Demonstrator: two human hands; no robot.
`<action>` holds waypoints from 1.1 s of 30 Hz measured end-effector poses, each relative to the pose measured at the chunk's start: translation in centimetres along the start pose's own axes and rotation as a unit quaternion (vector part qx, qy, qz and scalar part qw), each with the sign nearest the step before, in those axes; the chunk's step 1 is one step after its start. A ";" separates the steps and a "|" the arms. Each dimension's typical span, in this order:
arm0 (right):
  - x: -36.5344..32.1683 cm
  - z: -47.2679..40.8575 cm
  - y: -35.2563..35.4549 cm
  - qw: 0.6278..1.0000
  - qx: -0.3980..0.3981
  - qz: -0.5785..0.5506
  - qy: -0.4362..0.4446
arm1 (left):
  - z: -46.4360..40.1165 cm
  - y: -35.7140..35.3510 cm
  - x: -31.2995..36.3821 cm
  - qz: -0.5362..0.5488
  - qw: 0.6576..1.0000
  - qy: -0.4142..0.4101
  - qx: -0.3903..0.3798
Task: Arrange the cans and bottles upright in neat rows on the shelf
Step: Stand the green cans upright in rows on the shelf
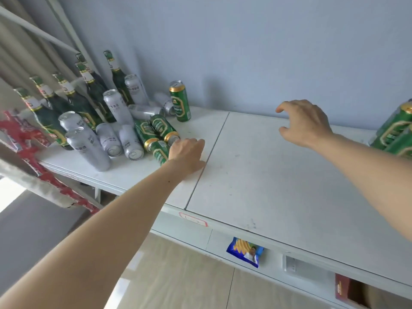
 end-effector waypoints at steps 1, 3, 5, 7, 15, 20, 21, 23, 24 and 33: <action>-1.8 -0.2 -1.1 1.000 -0.008 0.002 0.004 | 0.5 -0.2 -2.0 -0.003 1.000 0.003 -0.003; -5.0 -0.6 -3.0 1.000 -0.018 0.000 0.007 | 1.2 -0.7 -5.9 -0.002 1.000 0.006 -0.003; -8.0 -1.2 -4.7 1.000 -0.028 -0.001 0.009 | 1.7 -0.9 -9.3 -0.003 1.000 0.008 0.003; -10.9 -1.7 -6.4 0.999 -0.043 0.002 0.019 | 2.1 -1.2 -12.2 -0.014 1.000 0.008 0.004; -20.4 -4.8 -12.0 0.992 -0.089 0.002 0.090 | 1.4 -4.2 -20.1 -0.002 1.000 -0.004 -0.020; -23.7 -7.6 -14.6 0.988 -0.102 -0.007 0.116 | -0.3 -5.3 -19.7 0.028 0.995 -0.098 -0.019; -24.3 -8.3 -15.0 0.987 -0.105 -0.011 0.121 | -0.8 -5.5 -19.4 0.023 0.992 -0.121 -0.021; -25.5 -9.6 -16.0 0.984 -0.117 -0.027 0.129 | -1.6 -6.3 -18.8 0.012 0.987 -0.154 -0.031; -26.1 -10.2 -16.5 0.983 -0.125 -0.039 0.131 | -2.0 -6.6 -18.5 0.008 0.985 -0.167 -0.035; -29.0 -14.4 -22.0 0.975 -0.204 -0.062 0.066 | -4.7 -7.8 -17.6 -0.058 0.964 -0.257 -0.039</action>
Point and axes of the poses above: each hand's wrist, its own z-axis away from the middle knuckle, its own y-axis out of the back of the hand, x = y × z, the point moved 9 cm from there along -z, towards the middle knuckle, and after that the axes turned 2 degrees about z, right-handed, at the moved point
